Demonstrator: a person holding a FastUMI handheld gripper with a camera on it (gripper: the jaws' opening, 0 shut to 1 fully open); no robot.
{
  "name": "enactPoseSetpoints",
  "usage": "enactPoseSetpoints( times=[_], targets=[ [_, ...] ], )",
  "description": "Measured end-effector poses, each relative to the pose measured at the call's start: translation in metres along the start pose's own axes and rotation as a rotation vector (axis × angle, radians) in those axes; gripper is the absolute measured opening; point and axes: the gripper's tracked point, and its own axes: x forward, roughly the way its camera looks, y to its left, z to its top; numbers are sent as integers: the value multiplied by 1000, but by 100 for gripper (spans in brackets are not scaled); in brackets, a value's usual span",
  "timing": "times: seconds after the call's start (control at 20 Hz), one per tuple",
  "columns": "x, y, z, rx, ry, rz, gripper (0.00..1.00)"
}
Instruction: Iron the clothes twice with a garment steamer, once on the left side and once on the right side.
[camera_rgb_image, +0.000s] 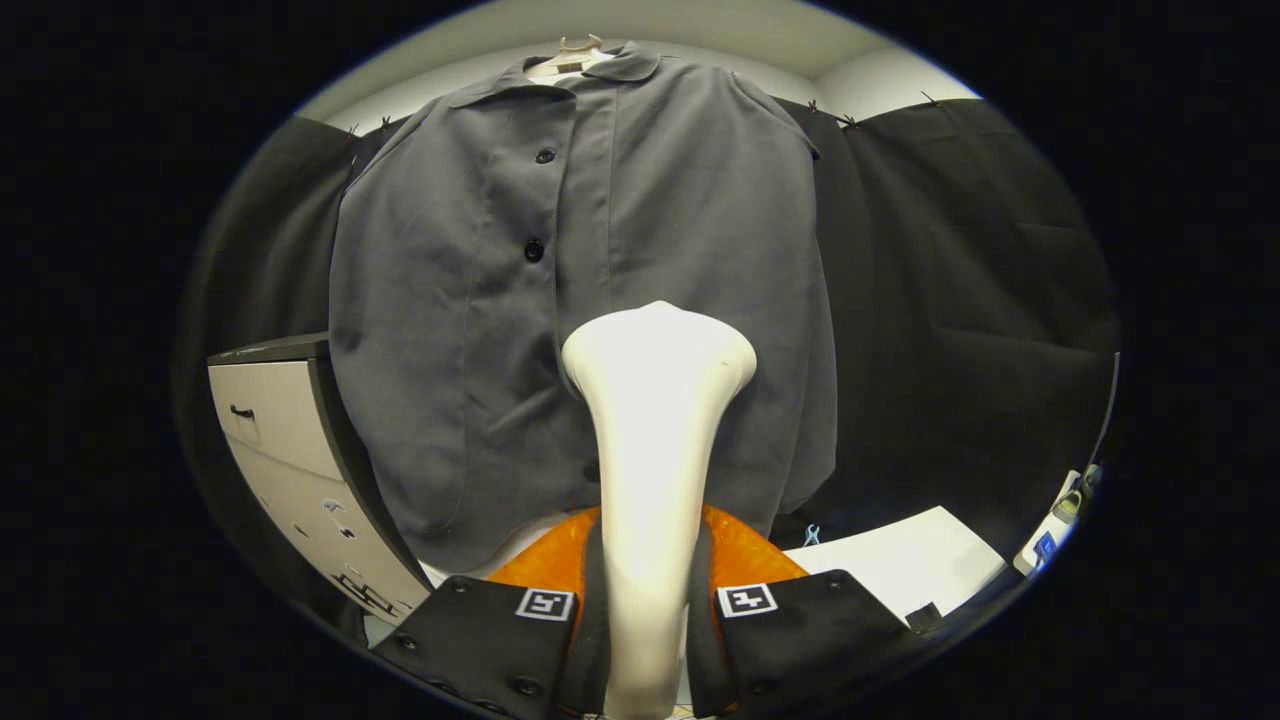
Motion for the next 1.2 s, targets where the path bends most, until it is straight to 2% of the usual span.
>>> enactPoseSetpoints(
  times=[0.35,0.75,1.2],
  targets=[
    [-22,6,10,8,11,-27,38],
    [-85,43,45,5,-28,-13,38],
    [-163,107,89,-30,-99,81,38]
  ],
)
